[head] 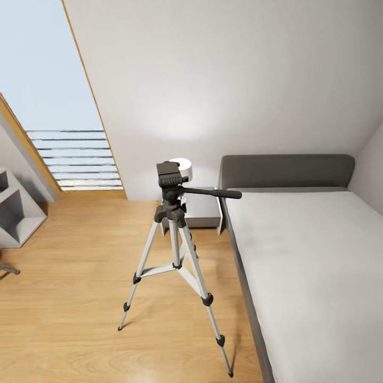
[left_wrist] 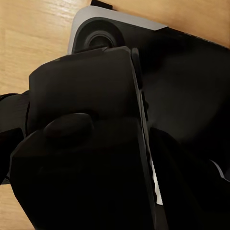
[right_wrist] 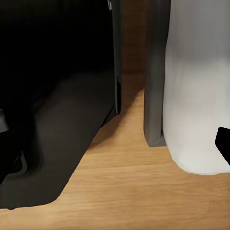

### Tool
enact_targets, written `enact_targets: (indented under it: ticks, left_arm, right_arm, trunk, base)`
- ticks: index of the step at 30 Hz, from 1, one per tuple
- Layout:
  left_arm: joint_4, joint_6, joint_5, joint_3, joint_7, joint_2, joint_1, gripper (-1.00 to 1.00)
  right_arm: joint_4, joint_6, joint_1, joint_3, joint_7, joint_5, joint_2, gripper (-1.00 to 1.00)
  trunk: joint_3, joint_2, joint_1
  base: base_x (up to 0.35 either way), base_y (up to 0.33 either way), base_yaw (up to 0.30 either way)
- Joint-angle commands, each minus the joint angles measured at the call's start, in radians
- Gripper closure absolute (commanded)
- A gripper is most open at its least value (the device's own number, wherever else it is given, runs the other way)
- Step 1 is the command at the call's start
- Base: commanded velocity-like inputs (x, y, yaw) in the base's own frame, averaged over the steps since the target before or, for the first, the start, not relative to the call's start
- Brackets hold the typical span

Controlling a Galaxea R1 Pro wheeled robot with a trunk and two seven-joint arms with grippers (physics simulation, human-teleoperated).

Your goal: Attach the digital camera to the camera tripod in the bedroom.

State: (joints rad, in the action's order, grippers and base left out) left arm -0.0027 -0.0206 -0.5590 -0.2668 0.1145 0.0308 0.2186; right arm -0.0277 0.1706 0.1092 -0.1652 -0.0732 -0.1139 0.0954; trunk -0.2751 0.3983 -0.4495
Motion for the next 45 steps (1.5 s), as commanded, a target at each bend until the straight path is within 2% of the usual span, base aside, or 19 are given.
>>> enact_targets:
  ticks: [1,25,34,45]
  left_arm:
    - [0.001,-0.002,-0.009,-0.008,0.005,0.000,0.001,1.00]
    - [0.001,-0.002,-0.009,-0.008,0.005,0.000,0.001,1.00]
    - [0.001,-0.002,-0.009,-0.008,0.005,0.000,0.001,1.00]
    - [0.001,-0.002,-0.009,-0.008,0.005,0.000,0.001,1.00]
  right_arm:
    - [-0.003,0.006,0.001,-0.009,-0.002,-0.011,0.000,-1.00]
    - [-0.003,-0.003,0.001,-0.010,-0.002,-0.009,0.001,-1.00]
    - [-0.003,0.002,0.001,-0.010,-0.003,-0.009,0.001,-1.00]
    - [-0.003,0.001,0.001,-0.010,-0.003,-0.010,0.001,-1.00]
  trunk:
    - [-0.002,0.002,0.000]
    - [-0.002,0.002,0.000]
    - [-0.002,0.002,0.000]
    - [-0.002,0.002,0.000]
  base:
    - [0.000,0.000,0.000]
    - [0.000,0.000,0.000]
    - [0.000,0.000,0.135]
    - [0.000,0.000,0.017]
